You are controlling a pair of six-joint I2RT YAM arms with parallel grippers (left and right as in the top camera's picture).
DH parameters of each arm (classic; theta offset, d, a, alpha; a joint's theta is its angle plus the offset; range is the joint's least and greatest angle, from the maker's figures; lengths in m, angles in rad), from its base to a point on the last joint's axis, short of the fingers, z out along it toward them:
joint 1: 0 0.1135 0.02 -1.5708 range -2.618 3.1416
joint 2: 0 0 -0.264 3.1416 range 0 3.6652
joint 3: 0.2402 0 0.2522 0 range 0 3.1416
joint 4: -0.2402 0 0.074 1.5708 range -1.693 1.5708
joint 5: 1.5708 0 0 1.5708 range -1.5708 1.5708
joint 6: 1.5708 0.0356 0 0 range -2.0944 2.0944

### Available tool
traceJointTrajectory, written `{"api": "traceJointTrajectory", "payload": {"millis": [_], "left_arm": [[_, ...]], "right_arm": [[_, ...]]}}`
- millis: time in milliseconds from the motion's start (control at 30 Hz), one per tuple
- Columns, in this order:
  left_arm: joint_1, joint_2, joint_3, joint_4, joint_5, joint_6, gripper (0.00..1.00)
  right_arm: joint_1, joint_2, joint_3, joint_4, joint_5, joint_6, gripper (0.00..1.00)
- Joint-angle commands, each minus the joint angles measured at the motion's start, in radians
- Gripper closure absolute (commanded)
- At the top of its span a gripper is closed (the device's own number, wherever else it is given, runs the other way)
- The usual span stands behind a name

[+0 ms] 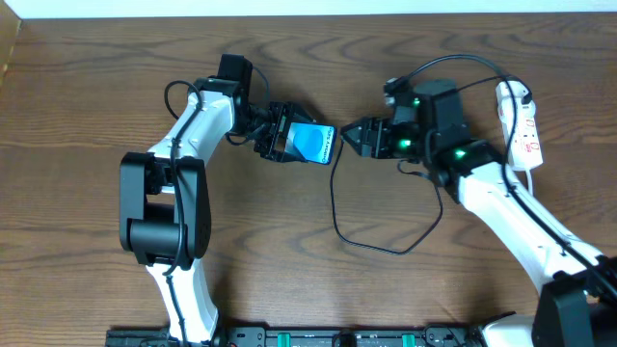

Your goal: Plug charger to phone and switch on socket

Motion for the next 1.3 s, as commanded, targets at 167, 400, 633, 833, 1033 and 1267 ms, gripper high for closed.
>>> {"api": "traceJointTrajectory", "payload": {"millis": [167, 400, 633, 833, 1033, 1267], "left_arm": [[-0.016, -0.034, 0.001, 0.001, 0.016, -0.017, 0.36], [-0.023, -0.034, 0.001, 0.001, 0.016, -0.017, 0.36], [-0.035, -0.034, 0.001, 0.001, 0.016, -0.017, 0.36], [-0.038, -0.034, 0.001, 0.001, 0.016, -0.016, 0.36], [-0.053, -0.034, 0.001, 0.001, 0.016, -0.016, 0.36], [-0.069, -0.034, 0.001, 0.001, 0.016, -0.017, 0.36]], "right_arm": [[0.082, 0.055, 0.016, 0.037, 0.100, 0.082, 0.43], [0.126, 0.074, 0.016, 0.063, 0.156, 0.124, 0.54], [0.154, 0.126, 0.016, 0.074, 0.188, 0.143, 0.55], [0.160, 0.138, 0.016, 0.098, 0.188, 0.145, 0.55], [0.164, 0.138, 0.016, 0.107, 0.200, 0.145, 0.58], [0.177, 0.138, 0.016, 0.107, 0.233, 0.145, 0.66]]}}
